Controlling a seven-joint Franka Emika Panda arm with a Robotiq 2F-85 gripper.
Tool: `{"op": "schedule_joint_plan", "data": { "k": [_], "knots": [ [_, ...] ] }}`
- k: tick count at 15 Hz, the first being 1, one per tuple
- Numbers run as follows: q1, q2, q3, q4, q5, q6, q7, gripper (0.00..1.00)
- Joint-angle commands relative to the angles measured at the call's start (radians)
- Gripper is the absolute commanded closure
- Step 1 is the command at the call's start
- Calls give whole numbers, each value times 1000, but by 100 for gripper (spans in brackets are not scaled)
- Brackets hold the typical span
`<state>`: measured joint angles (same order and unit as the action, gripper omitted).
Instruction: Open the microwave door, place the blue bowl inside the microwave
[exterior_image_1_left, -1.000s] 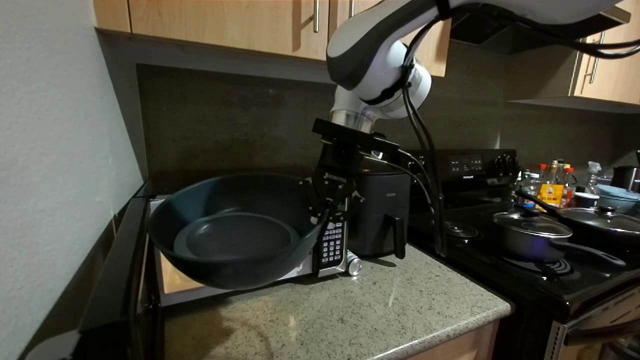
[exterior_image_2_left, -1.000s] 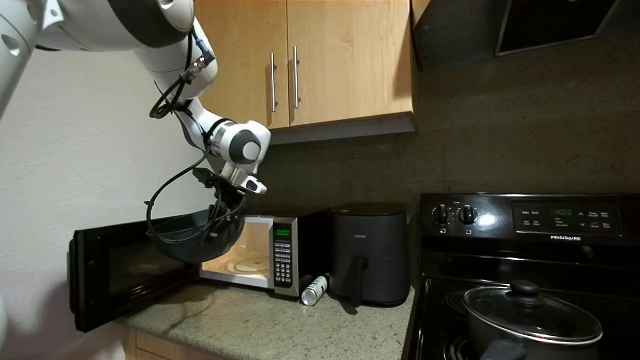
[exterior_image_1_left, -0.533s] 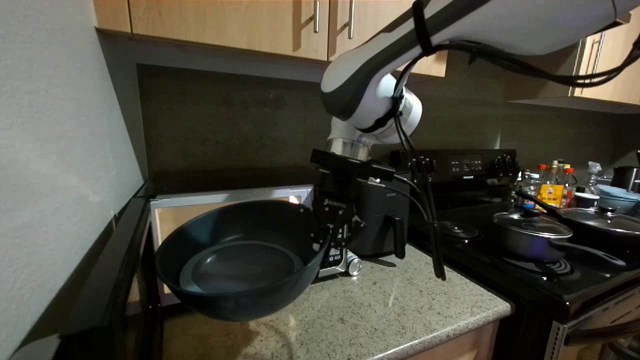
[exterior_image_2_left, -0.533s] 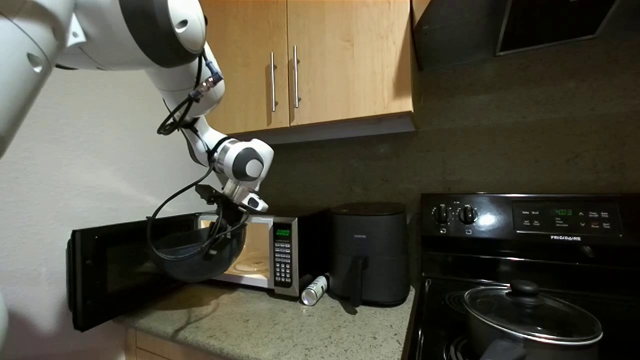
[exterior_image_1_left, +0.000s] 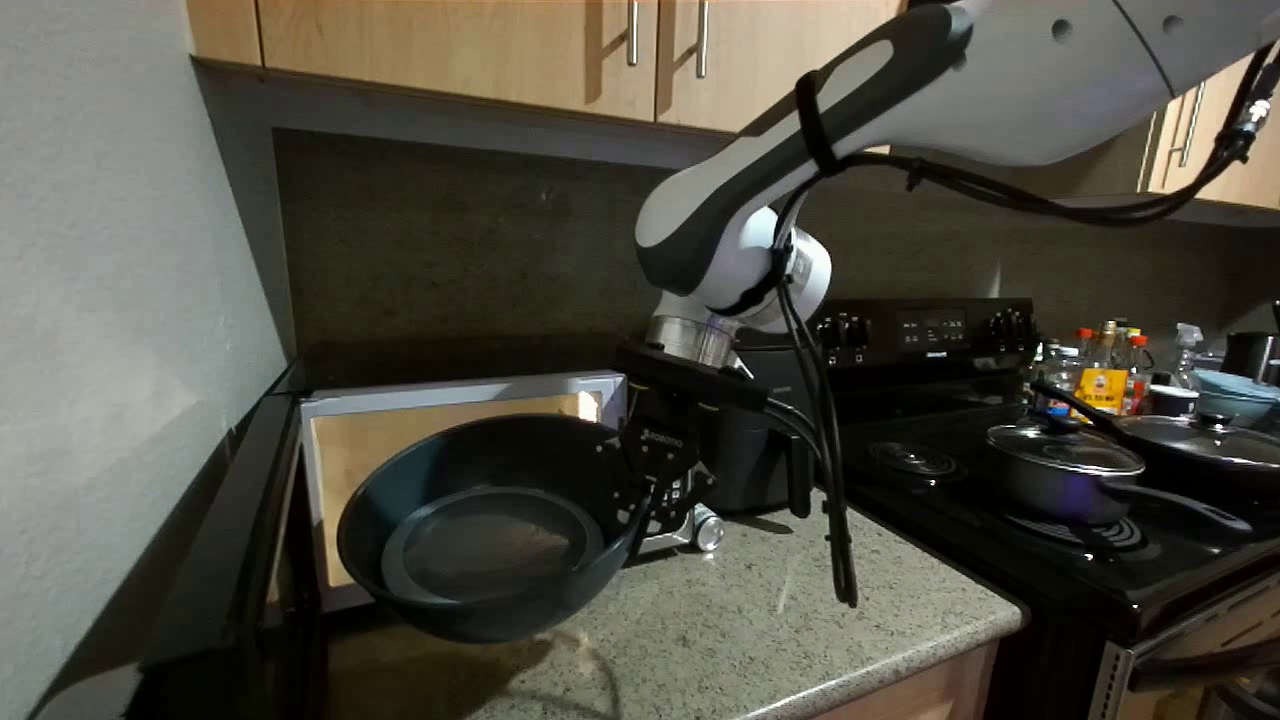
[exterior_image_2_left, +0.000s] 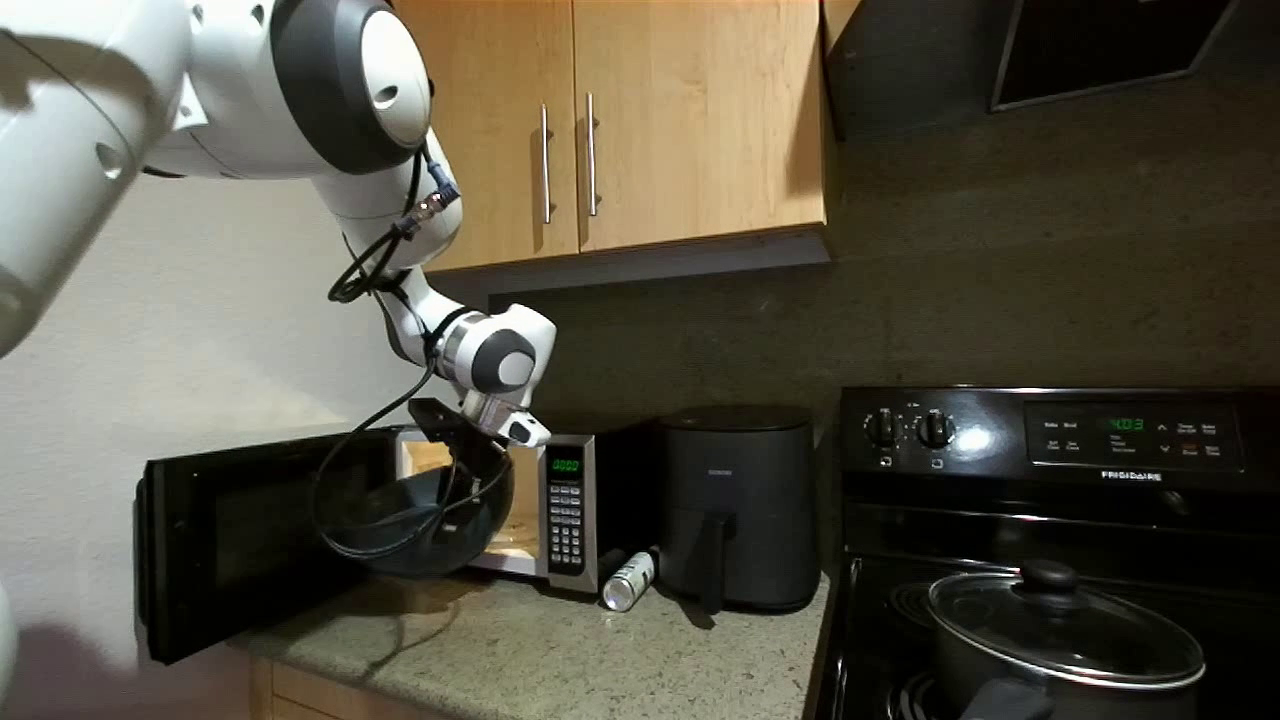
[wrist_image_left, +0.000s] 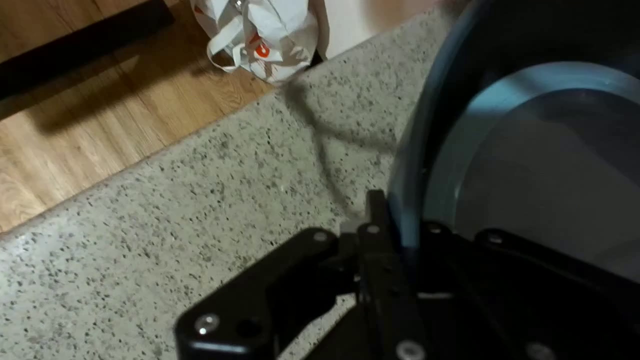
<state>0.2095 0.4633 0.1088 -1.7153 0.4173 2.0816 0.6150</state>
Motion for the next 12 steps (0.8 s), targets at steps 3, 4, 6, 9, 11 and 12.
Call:
{"op": "schedule_joint_plan", "data": {
  "k": [3, 4, 6, 9, 11, 12],
  "knots": [
    [14, 15, 0, 10, 2, 182, 18, 94],
    [15, 19, 2, 9, 5, 211, 22, 94],
    [19, 33, 7, 17, 10, 259, 26, 94],
    [36, 65, 18, 38, 6, 347, 22, 94],
    [24, 60, 14, 13, -4, 298, 11, 93],
    [25, 66, 14, 12, -4, 296, 11, 93]
  ]
}}
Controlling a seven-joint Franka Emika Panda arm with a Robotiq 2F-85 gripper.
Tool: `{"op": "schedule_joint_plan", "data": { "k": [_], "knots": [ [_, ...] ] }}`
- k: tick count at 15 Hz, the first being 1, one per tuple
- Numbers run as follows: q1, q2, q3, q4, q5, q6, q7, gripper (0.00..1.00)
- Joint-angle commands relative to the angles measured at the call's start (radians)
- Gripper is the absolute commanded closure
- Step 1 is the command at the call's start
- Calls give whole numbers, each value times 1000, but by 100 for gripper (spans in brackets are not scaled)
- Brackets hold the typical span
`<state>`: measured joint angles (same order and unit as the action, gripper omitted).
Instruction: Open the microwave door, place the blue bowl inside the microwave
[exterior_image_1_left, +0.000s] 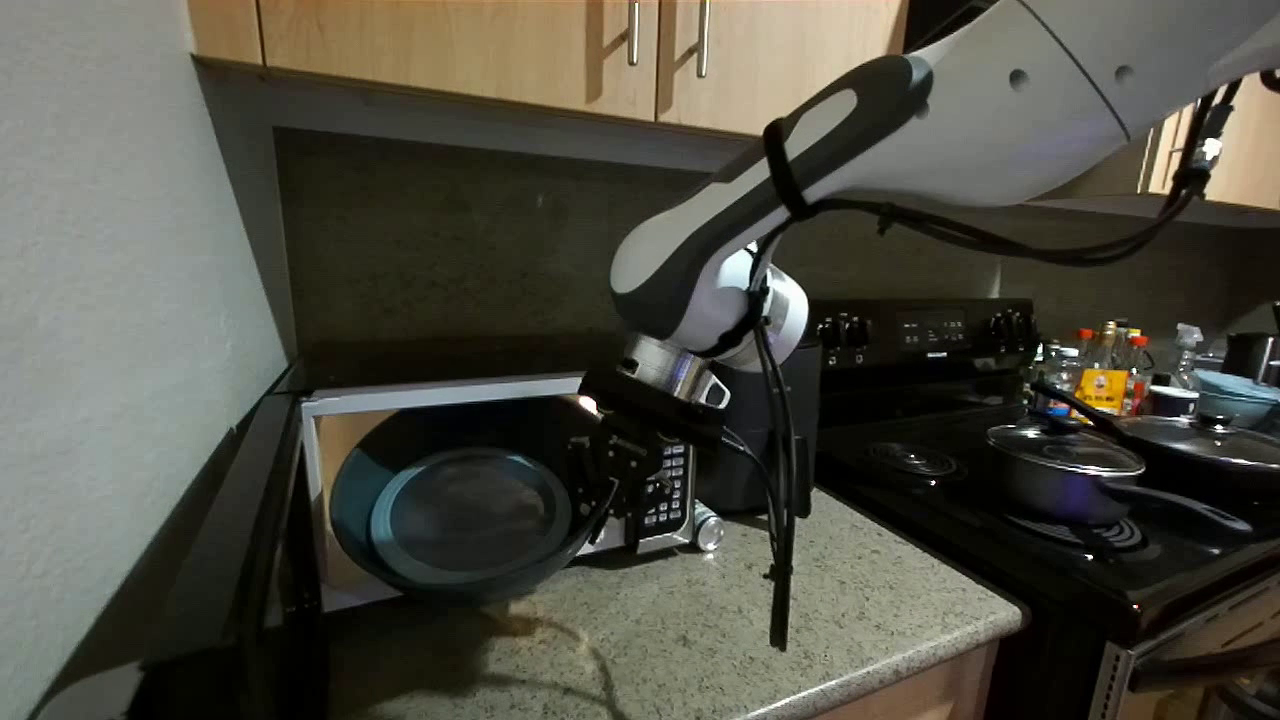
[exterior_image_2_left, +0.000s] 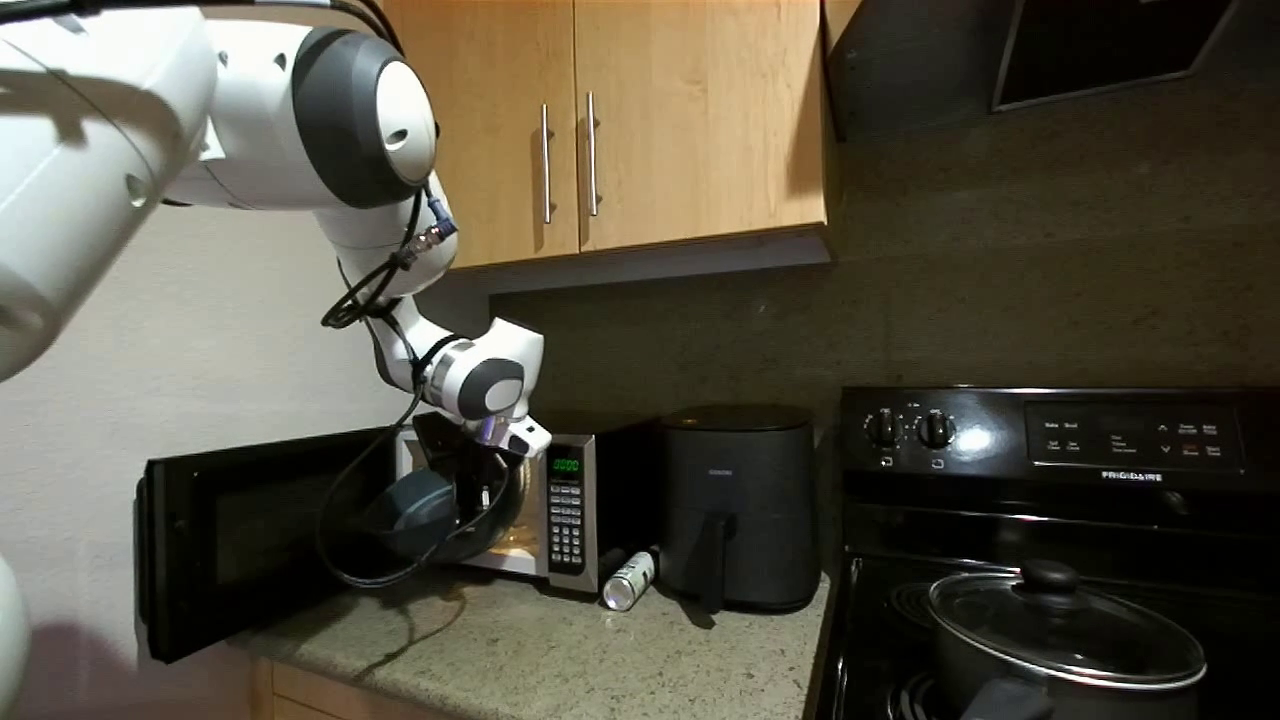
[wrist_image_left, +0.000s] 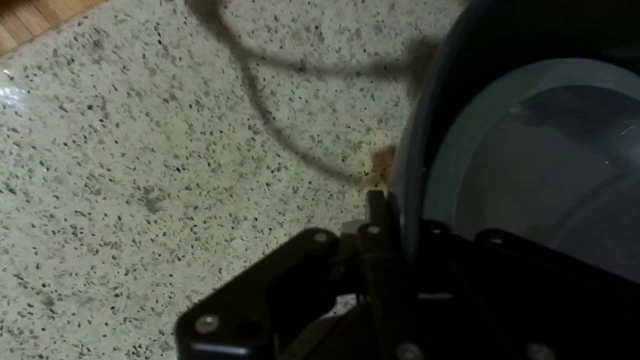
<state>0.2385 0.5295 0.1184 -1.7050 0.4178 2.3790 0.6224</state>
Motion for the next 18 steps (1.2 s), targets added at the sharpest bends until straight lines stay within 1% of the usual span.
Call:
{"op": "schedule_joint_plan", "data": {
  "k": [1, 5, 10, 11, 13, 15, 16, 18],
  "knots": [
    [-4, 4, 4, 1, -4, -2, 3, 93],
    [1, -7, 40, -51, 78, 243, -2, 94],
    [-8, 14, 110, -81, 200, 484, 2, 95],
    [2, 31, 78, -66, 142, 381, 6, 93],
    [4, 37, 88, -71, 164, 430, 5, 93],
    [3, 38, 88, -71, 166, 434, 5, 93],
    [3, 38, 88, -71, 166, 434, 5, 95],
    [13, 41, 67, -74, 148, 418, 24, 96]
  ]
}}
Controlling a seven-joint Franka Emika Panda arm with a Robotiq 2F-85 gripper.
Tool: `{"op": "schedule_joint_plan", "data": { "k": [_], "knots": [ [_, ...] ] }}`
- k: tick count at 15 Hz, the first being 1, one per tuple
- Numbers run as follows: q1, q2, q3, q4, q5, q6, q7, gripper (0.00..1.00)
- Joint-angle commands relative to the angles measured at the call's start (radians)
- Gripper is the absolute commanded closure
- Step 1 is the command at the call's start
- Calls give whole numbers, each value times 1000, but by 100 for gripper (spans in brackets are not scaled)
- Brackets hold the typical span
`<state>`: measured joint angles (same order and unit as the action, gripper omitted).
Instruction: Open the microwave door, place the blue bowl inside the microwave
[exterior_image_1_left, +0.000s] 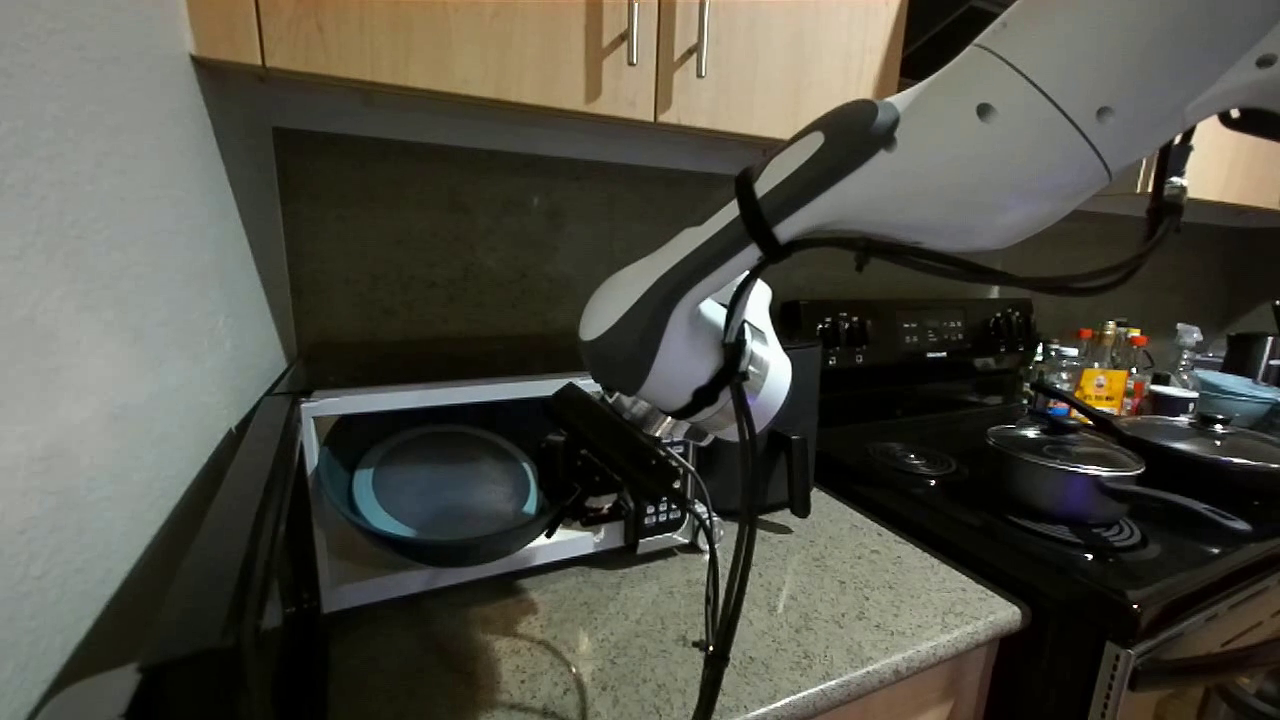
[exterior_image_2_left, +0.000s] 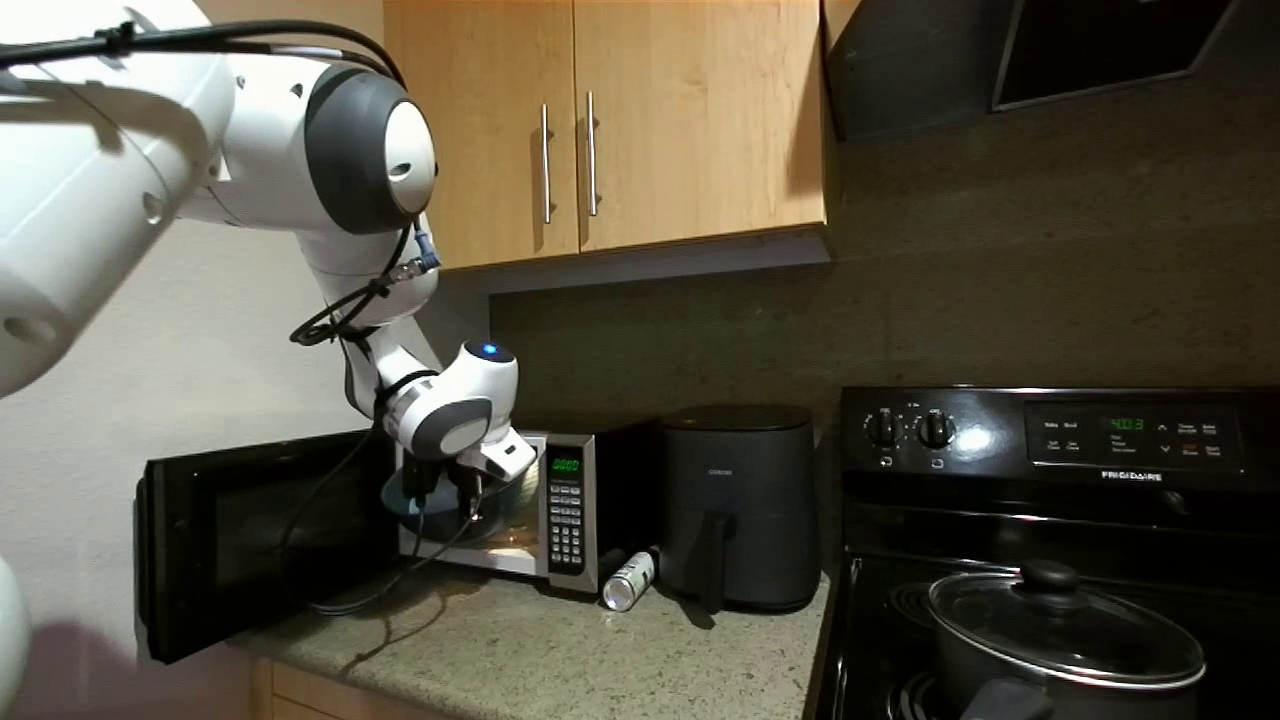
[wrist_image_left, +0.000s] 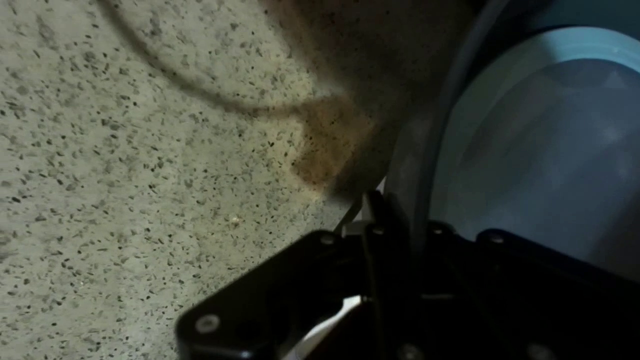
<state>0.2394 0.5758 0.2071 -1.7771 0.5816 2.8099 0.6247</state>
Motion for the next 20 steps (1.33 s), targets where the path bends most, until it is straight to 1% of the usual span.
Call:
{"op": "schedule_joint_plan", "data": {
  "k": [1, 2, 3, 6, 9, 11, 13, 14, 16, 17, 18, 19, 20],
  "knots": [
    [18, -3, -39, -2, -30, -36, 39, 96],
    [22, -1, -50, -3, -38, -47, 48, 71],
    [22, 0, -57, -3, -42, -56, 53, 68],
    [22, 0, -72, 2, -57, -64, 73, 50],
    [18, 3, -77, 8, -67, -71, 87, 30],
    [18, 5, -86, 16, -80, -107, 105, 17],
    [13, 7, -92, 36, -93, -174, 131, 4],
    [2, 14, -70, 22, -78, -118, 88, 23],
    [2, 14, -75, 34, -87, -148, 103, 10],
    [1, 14, -76, 36, -87, -149, 104, 0],
    [3, 12, -77, 32, -93, -150, 98, 5],
    [5, 9, -78, 27, -99, -151, 96, 1],
    [2, 3, -77, 23, -113, -196, 88, 0]
  ]
}}
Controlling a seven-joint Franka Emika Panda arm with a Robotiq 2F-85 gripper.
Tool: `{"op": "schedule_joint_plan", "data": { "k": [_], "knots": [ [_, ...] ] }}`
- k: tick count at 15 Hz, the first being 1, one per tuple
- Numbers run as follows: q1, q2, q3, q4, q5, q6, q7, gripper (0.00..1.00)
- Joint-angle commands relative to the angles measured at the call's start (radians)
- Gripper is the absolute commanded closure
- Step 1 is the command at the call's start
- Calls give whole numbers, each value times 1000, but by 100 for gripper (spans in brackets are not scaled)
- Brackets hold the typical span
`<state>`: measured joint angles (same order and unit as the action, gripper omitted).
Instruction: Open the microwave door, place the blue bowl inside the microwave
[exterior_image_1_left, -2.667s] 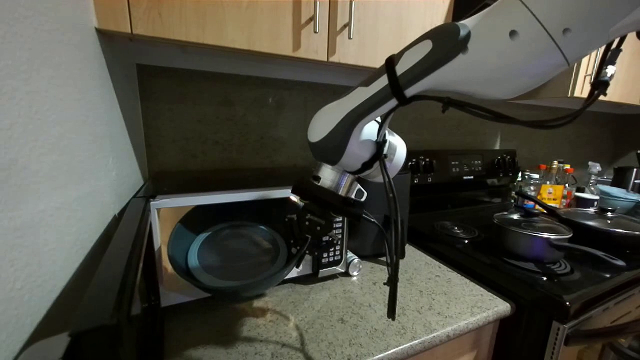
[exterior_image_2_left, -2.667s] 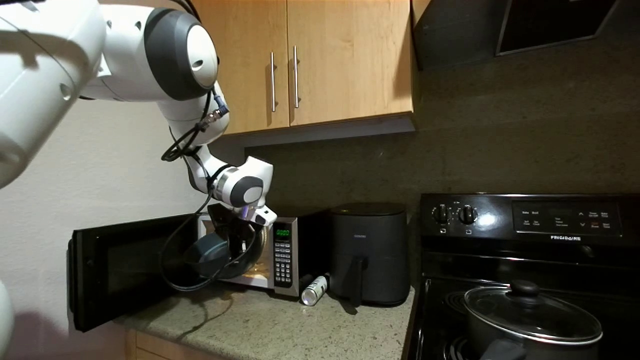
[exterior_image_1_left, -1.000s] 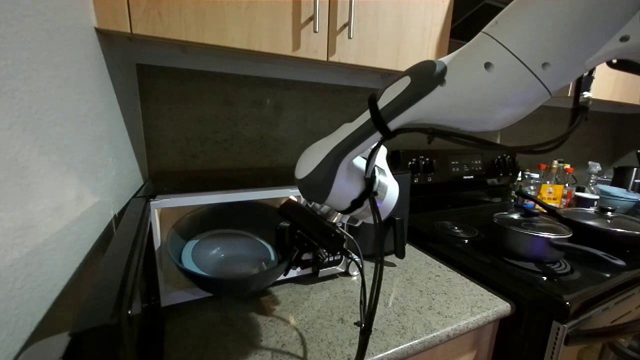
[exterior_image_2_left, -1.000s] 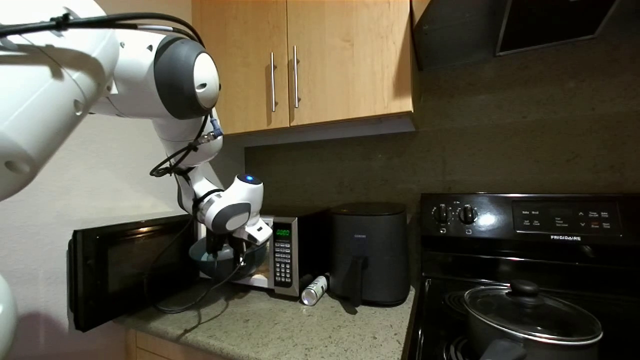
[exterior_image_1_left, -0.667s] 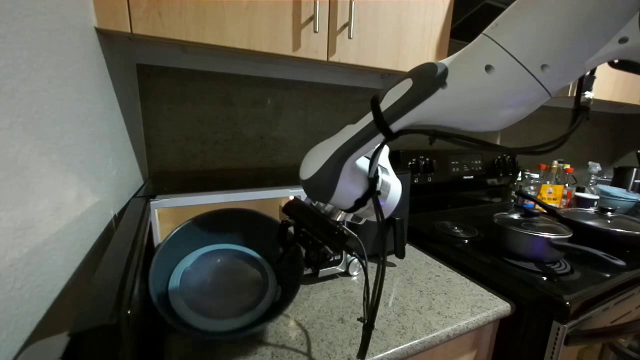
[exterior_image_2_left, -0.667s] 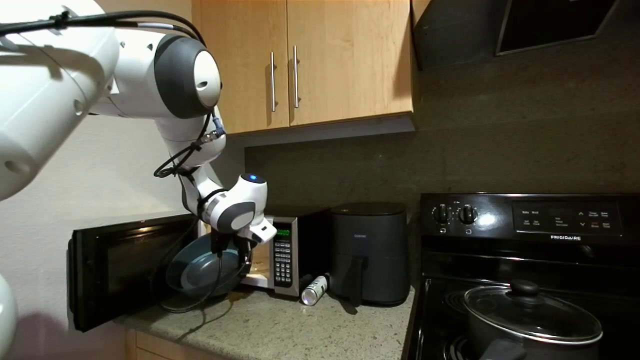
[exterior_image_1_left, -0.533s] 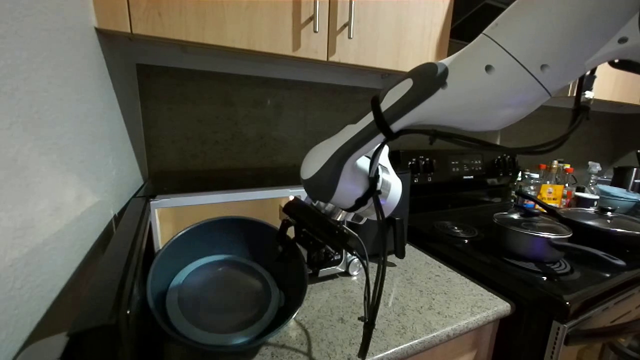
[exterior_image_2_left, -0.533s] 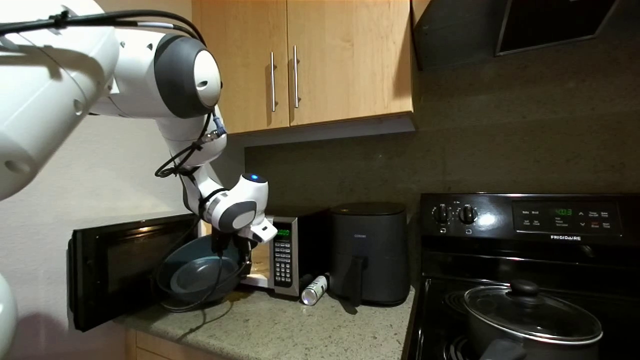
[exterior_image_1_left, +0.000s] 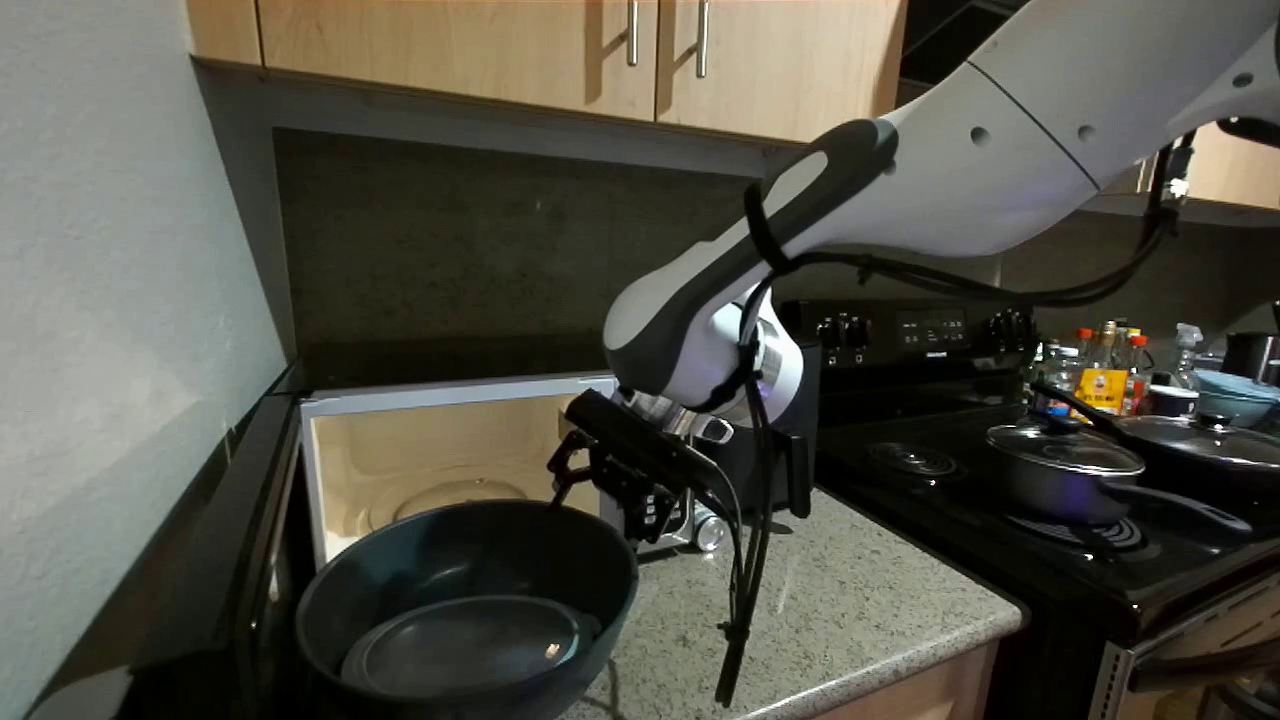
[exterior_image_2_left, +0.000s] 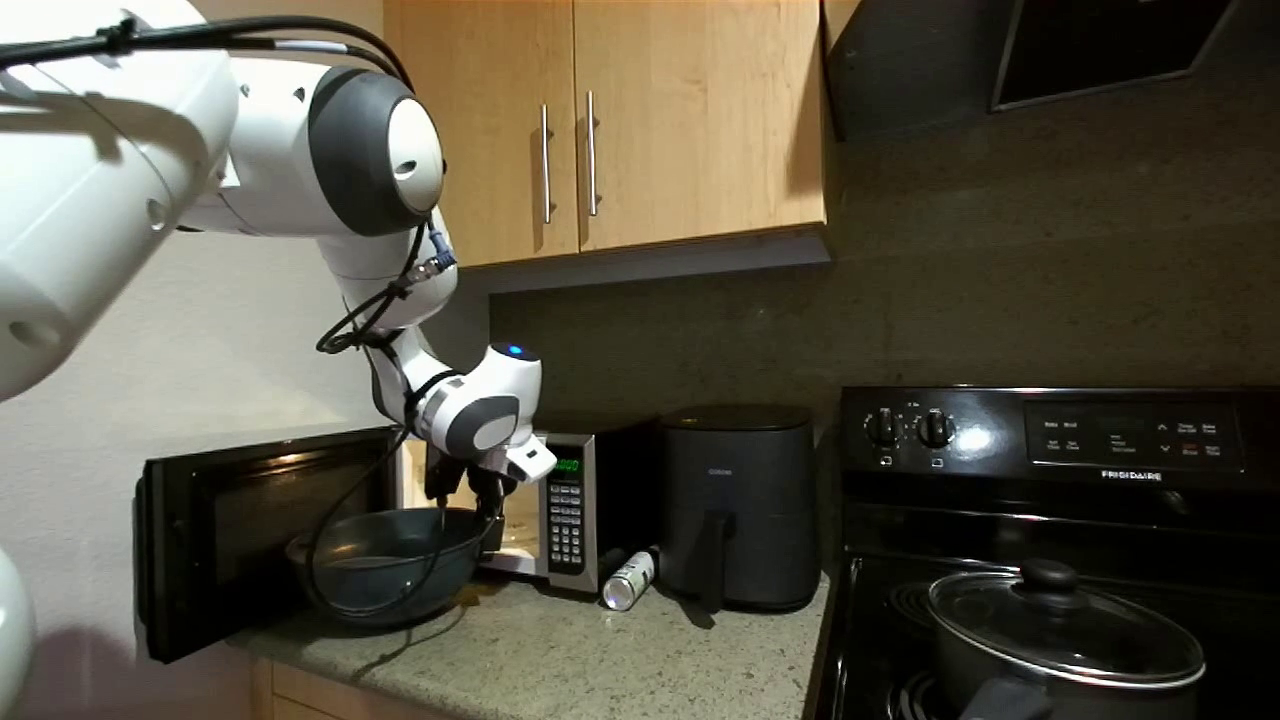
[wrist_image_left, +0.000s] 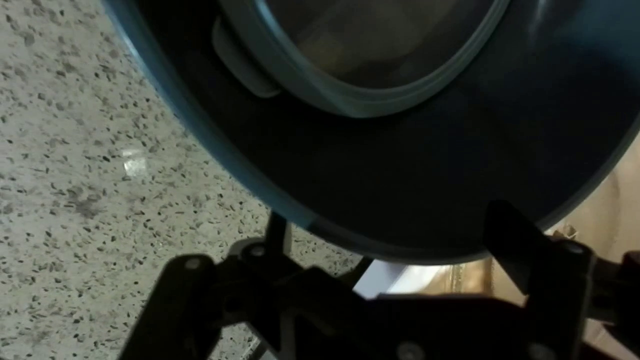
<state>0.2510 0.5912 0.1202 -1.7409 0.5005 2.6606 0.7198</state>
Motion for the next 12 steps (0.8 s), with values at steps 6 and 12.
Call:
{"op": "schedule_joint_plan", "data": {
  "k": [6, 12],
  "knots": [
    [17, 4, -43, -4, -164, -417, 78, 0],
    [17, 0, -46, 4, -218, -474, 79, 47]
  ]
}}
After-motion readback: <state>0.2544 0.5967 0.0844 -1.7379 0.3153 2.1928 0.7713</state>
